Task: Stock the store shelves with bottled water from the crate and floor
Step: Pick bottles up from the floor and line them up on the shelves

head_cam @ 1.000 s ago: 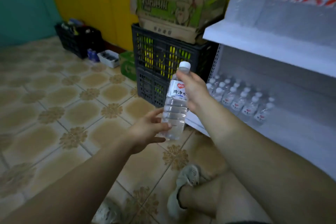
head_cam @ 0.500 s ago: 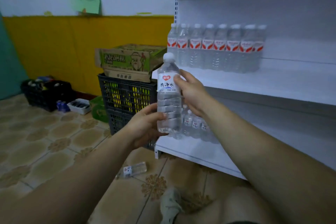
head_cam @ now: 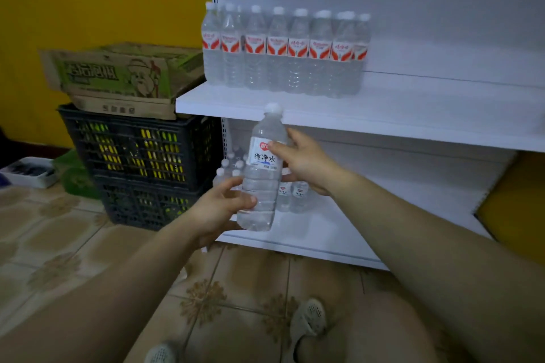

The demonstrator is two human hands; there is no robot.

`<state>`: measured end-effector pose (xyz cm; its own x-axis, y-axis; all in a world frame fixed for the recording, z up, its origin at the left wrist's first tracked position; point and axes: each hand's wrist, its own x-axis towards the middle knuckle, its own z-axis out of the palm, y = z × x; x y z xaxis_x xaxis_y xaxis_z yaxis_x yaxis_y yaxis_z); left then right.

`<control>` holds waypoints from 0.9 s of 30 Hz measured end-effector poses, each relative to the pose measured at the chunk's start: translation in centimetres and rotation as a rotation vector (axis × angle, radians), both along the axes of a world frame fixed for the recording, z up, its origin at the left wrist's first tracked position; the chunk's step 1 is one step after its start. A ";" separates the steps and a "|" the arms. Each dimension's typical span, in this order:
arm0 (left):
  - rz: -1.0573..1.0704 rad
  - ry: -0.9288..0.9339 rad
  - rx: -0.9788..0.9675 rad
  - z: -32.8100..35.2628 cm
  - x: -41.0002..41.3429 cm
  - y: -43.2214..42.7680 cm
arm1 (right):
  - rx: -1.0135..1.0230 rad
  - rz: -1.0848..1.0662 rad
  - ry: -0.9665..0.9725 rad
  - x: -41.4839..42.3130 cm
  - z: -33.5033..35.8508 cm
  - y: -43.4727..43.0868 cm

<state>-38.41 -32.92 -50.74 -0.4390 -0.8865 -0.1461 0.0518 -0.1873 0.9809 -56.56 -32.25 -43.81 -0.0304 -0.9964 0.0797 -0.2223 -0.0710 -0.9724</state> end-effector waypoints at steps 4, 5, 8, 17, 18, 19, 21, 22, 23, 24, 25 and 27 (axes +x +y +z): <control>-0.045 -0.058 0.090 -4.1 -1.1 -3.3 | 0.139 0.018 0.043 -1.1 -4.1 -3.6; -0.045 -0.064 0.115 -5.2 -1.4 -4.3 | 0.167 0.024 0.060 -1.2 -5.1 -4.6; -0.048 -0.090 0.176 -8.6 -2.1 -7.7 | 0.228 0.015 0.079 -1.8 -8.2 -8.3; -0.055 -0.216 0.205 -21.6 -2.6 -20.7 | 0.289 -0.040 0.123 -2.0 -22.0 -20.9; -0.054 -0.312 0.155 -23.3 -2.7 -22.2 | 0.262 -0.056 0.154 -2.0 -23.8 -22.1; -0.063 -0.458 0.085 -25.0 -2.7 -23.6 | 0.241 -0.070 0.191 -2.0 -25.6 -23.2; -0.108 -0.770 -0.046 -28.6 -2.6 -26.1 | 0.213 -0.095 0.237 -2.2 -28.8 -25.4; -0.142 -0.873 -0.088 -30.1 -2.5 -27.1 | 0.200 -0.104 0.246 -2.4 -30.3 -26.3; -0.176 -0.945 -0.129 -31.6 -2.4 -28.0 | 0.189 -0.113 0.257 -2.6 -31.7 -27.1; -0.203 -1.013 -0.174 -33.0 -2.3 -28.7 | 0.175 -0.119 0.272 -2.8 -32.9 -27.9; -0.217 -1.087 -0.220 -34.2 -2.2 -29.4 | 0.162 -0.125 0.288 -2.9 -34.0 -28.6; -0.237 -1.229 -0.304 -36.4 -1.9 -30.6 | 0.140 -0.125 0.303 -3.0 -36.1 -29.7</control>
